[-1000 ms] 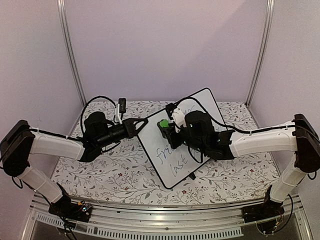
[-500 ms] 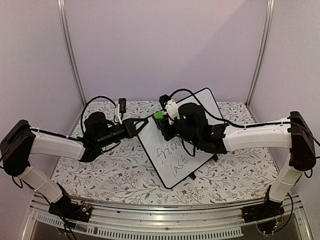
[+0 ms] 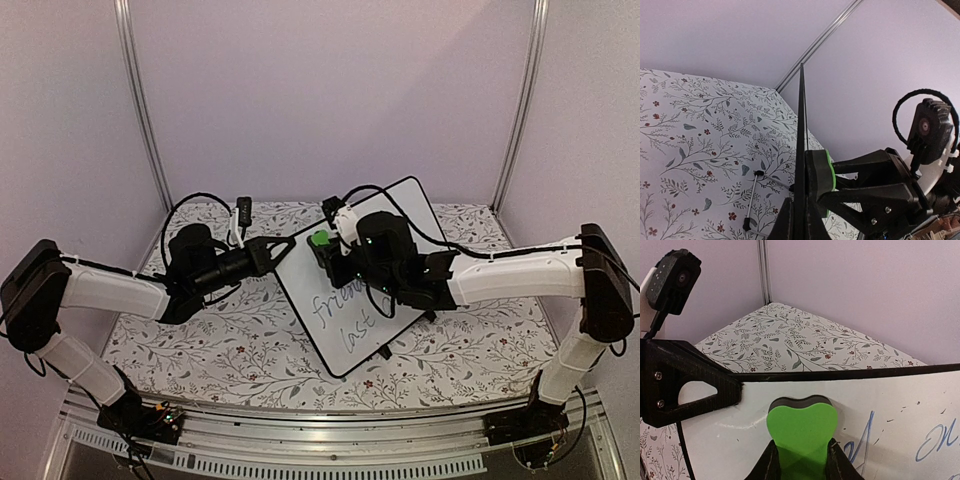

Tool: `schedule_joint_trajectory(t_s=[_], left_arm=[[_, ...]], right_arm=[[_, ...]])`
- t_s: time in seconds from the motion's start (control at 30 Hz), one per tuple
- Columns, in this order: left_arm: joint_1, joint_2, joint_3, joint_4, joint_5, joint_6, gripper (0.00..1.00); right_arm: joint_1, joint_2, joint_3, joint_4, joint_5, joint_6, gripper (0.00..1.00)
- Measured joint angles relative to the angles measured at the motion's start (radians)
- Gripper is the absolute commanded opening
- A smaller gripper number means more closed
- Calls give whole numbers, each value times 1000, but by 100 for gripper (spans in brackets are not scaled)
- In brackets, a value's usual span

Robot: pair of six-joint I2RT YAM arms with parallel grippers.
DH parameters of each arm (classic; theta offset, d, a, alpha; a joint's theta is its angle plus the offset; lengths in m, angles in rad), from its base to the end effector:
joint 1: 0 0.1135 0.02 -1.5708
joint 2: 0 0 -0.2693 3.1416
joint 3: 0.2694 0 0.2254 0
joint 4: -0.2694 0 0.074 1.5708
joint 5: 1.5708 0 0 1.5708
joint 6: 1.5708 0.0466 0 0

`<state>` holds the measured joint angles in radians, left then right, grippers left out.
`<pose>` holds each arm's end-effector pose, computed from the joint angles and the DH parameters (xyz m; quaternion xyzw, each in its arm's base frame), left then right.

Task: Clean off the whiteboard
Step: Erase the whiteboard at the center of the board.

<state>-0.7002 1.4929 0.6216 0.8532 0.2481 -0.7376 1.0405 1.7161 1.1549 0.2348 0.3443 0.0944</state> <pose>0.2251 -0.2046 0.2522 0.0734 0.7095 -0.5243 0.4651 0.2091 0.3255 0.2773 -0.2759 0.7582 0.1912 0.5590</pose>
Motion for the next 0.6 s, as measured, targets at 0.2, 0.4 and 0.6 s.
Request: schedule_joint_trajectory(t_s=[0.2,0.4,0.6], left_arm=[[0,0,0,-1,-1,-1,0],[0,0,-2,0,-2,-1,0],[0,0,-2,2,-1,0,0]], right_arm=[[13,-14,-30,-17,-3,23,28],[22,-18,-42,-23,3,29,28],[26,-38,-72,-42,1,49,29]])
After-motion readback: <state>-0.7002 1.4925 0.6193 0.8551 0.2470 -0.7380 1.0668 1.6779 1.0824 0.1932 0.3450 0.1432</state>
